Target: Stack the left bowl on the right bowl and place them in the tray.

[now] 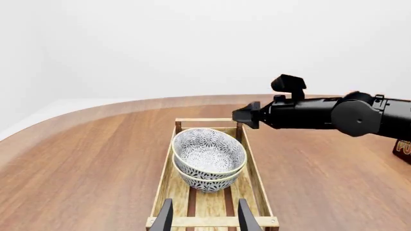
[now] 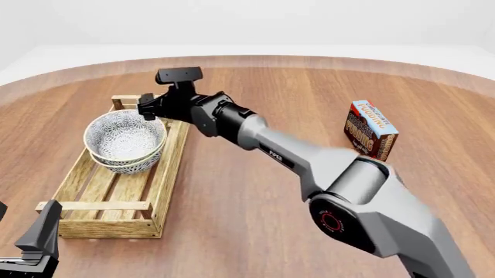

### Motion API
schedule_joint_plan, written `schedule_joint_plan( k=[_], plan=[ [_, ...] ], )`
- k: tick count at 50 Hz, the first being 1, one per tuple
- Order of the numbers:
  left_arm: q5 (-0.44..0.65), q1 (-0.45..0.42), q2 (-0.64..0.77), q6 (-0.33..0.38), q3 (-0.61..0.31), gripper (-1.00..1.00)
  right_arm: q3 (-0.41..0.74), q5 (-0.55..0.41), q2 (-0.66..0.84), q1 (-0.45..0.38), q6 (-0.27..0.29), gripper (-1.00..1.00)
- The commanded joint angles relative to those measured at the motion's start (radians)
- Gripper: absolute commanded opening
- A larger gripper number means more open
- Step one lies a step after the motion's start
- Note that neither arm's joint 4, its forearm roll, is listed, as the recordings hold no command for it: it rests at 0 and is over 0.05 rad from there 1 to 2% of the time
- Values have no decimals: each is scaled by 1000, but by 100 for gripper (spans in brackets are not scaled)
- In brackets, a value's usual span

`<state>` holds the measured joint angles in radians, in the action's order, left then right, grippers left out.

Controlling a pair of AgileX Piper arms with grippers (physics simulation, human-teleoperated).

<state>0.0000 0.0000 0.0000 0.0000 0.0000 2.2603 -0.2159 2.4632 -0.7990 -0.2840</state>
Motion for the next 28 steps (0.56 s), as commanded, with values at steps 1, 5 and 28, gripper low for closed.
schedule_joint_plan(
  k=[1, 5, 28],
  plan=[
    [0, 0, 0, 0, 0, 100, -125, 31, -159, 2, 42, 100],
    [0, 0, 0, 0, 0, 100, -189, 53, -225, 1, 58, 100],
    [0, 0, 0, 0, 0, 100, -586, 207, -546, 55, 137, 100]
  ],
)
